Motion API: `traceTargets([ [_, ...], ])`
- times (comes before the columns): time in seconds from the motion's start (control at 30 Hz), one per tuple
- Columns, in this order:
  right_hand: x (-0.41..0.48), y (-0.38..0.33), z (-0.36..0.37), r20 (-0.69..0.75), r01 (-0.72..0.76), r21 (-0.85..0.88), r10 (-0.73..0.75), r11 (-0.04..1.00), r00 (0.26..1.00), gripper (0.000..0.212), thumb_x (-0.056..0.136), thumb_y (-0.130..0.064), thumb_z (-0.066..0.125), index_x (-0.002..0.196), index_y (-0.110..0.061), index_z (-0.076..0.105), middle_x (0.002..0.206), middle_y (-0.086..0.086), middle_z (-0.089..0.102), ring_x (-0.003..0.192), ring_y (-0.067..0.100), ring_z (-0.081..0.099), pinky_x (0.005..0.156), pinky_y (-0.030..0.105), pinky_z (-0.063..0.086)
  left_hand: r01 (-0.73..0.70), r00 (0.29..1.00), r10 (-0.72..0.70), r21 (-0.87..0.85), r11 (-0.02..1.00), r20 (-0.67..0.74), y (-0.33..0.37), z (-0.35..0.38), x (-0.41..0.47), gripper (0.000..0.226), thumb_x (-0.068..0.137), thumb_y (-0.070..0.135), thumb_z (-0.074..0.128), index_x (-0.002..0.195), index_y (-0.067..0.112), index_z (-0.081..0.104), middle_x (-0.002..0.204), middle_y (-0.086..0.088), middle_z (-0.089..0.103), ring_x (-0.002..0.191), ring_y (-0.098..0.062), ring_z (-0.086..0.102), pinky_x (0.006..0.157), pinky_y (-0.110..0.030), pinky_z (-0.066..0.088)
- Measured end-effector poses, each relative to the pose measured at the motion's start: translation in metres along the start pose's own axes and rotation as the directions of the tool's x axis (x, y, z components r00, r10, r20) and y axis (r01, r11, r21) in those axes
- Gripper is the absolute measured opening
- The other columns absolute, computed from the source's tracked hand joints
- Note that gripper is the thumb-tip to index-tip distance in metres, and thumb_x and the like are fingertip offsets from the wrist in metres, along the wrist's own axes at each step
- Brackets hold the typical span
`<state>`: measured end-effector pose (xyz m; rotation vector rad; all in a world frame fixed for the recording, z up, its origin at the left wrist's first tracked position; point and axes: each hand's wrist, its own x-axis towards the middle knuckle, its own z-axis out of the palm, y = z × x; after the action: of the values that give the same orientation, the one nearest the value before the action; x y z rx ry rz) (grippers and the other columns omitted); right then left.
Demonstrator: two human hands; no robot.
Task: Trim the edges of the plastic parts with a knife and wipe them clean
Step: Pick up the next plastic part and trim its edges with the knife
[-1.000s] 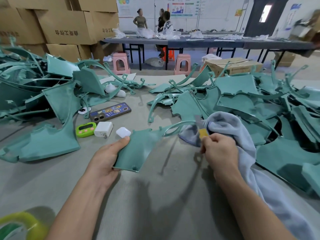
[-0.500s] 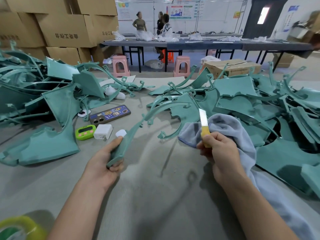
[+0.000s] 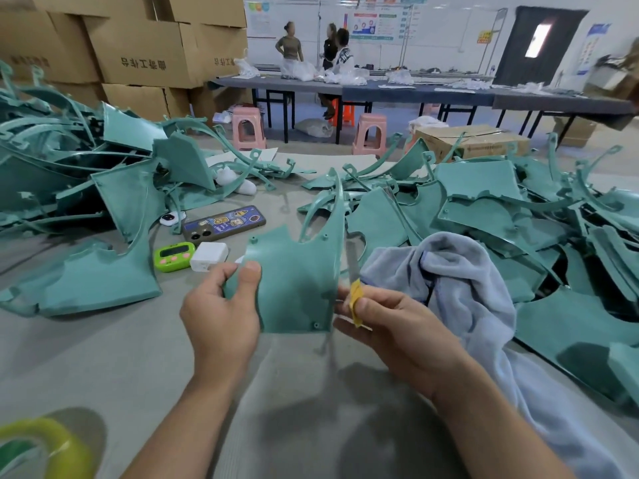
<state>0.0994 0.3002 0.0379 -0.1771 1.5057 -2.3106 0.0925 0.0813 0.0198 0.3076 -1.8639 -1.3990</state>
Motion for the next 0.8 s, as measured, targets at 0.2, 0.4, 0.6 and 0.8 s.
traceTargets([
  [0.2,0.007,0.007,0.003,-0.173,0.059,-0.134,-0.082,0.989,0.982,0.015,0.084,-0.01,0.072,0.073,-0.014,0.081,0.078,0.003,0.071,0.074,0.011,0.065,0.073,0.022,0.058,0.257,0.943,-0.206,-0.18,0.949,0.261,0.006,0.009,-0.005,0.014,0.076,0.03,0.068,0.073,0.017,0.072,0.066,0.006,0.063,0.065,-0.011,0.053,0.064,-0.03,0.044],
  [0.4,0.01,0.002,-0.012,-0.198,0.199,-0.218,-0.243,0.955,0.95,0.028,0.093,-0.001,0.066,0.075,-0.014,0.082,0.079,0.004,0.075,0.074,0.009,0.068,0.071,0.021,0.057,0.492,0.726,-0.318,-0.138,0.859,0.61,0.002,0.003,0.002,0.045,0.048,0.019,0.066,0.085,-0.007,0.067,0.078,-0.012,0.061,0.07,-0.024,0.05,0.053,-0.027,0.036],
  [0.6,0.007,0.003,-0.014,-0.062,0.221,-0.398,-0.267,0.89,0.962,0.014,0.091,-0.006,0.07,0.087,-0.01,0.082,0.092,0.015,0.077,0.086,0.02,0.071,0.084,0.032,0.059,0.546,0.679,-0.299,-0.19,0.816,0.67,0.005,0.001,0.001,0.044,0.071,0.015,0.082,0.113,0.005,0.074,0.106,-0.019,0.076,0.099,-0.034,0.072,0.09,-0.04,0.057],
  [0.8,0.011,-0.003,-0.024,-0.347,0.264,-0.381,-0.402,0.886,0.847,0.022,0.096,-0.003,0.064,0.08,-0.011,0.078,0.084,0.013,0.077,0.075,0.016,0.068,0.076,0.028,0.056,0.594,0.765,-0.442,-0.246,0.766,0.469,0.003,0.006,0.005,0.013,0.092,0.006,0.068,0.103,0.009,0.073,0.095,-0.008,0.078,0.076,-0.015,0.072,0.073,-0.028,0.056],
])
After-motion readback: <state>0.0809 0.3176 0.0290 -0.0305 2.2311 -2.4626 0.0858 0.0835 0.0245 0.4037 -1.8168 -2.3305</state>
